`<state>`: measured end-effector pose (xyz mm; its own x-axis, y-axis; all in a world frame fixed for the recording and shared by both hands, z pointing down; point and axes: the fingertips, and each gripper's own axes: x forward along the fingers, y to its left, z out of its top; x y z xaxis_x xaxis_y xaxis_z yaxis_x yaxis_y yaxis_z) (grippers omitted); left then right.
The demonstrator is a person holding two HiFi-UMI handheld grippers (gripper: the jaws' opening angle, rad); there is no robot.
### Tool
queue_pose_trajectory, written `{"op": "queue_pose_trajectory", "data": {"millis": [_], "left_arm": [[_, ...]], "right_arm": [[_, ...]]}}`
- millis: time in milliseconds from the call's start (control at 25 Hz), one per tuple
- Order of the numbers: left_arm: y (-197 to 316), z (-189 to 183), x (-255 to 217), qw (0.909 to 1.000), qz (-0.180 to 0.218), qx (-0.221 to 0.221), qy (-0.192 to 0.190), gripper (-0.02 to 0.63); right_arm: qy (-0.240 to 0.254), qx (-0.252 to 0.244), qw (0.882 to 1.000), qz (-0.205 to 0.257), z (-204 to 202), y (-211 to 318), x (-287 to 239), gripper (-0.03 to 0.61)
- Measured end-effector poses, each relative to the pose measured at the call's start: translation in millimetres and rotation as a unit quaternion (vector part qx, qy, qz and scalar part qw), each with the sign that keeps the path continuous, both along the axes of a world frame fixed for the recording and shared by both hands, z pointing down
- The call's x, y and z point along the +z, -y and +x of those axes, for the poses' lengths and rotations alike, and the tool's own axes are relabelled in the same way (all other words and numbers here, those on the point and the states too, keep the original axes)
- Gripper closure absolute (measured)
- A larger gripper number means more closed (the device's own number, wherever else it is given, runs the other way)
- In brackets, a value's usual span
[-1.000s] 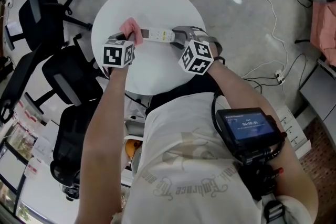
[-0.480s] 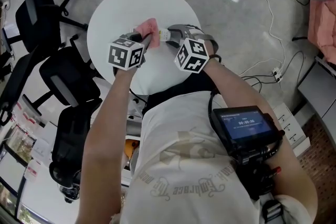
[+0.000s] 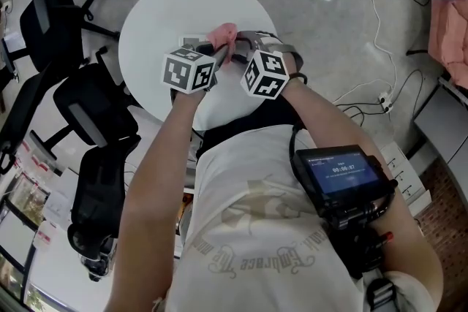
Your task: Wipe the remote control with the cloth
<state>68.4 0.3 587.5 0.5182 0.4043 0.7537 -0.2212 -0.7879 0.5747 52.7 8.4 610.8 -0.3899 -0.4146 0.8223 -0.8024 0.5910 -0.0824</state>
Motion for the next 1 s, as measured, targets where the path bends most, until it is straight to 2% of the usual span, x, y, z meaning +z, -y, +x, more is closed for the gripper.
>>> {"op": "queue_pose_trajectory", "data": {"millis": [480, 840, 1000], "left_arm": [[61.7, -59.3, 15.7, 0.9947, 0.052, -0.083, 0.031, 0.597], [94.2, -108.6, 20.2, 0.9785, 0.073, -0.184, 0.057, 0.595], [89.2, -122.4, 17.5, 0.9716, 0.074, -0.219, 0.049, 0.597]], "right_arm": [[0.000, -0.012, 1.000, -0.006, -2.7, -1.0, 1.3, 0.373], [-0.011, -0.027, 1.000, -0.008, 1.7, -1.4, 3.3, 0.371], [-0.017, -0.041, 0.999, -0.014, 3.8, -3.6, 5.4, 0.365]]}}
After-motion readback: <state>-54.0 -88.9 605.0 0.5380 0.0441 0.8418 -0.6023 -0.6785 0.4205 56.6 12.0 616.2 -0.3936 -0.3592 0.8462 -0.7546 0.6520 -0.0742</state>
